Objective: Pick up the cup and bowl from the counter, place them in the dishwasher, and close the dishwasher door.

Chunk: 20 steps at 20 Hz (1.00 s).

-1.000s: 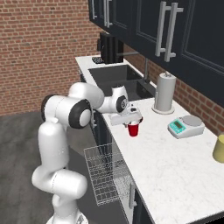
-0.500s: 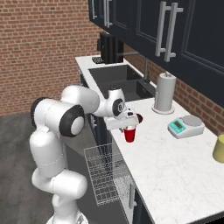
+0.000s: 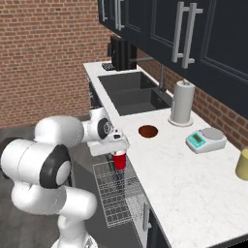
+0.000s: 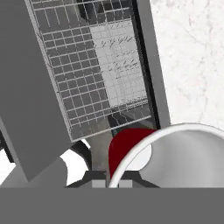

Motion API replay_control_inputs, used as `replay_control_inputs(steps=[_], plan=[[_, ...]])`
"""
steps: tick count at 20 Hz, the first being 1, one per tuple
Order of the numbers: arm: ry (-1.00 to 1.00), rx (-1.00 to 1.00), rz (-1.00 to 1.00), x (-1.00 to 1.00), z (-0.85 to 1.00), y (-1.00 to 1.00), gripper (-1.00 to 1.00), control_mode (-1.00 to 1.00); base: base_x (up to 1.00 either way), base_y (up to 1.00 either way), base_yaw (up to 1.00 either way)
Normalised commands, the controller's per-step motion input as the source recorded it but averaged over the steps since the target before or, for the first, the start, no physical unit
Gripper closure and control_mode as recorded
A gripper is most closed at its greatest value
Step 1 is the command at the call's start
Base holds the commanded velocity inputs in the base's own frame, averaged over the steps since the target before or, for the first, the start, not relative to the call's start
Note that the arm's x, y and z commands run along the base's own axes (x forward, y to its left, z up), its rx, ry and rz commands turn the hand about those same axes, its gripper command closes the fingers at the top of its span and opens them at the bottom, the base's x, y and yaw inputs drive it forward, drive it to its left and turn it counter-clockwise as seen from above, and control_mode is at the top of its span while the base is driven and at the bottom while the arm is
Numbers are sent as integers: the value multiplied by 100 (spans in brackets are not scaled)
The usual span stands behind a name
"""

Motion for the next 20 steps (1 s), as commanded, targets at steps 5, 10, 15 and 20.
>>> replay_control_inputs(steps=[5, 10, 15, 20], plan=[[2, -13, 0, -19, -12, 100, 100, -100, 0, 0, 0], [0, -16, 0, 23, -33, 100, 100, -100, 0, 0, 0], [0, -16, 0, 72, -49, 83, 100, -100, 0, 0, 0], [0, -16, 0, 94, -61, 30, 100, -100, 0, 0, 0]])
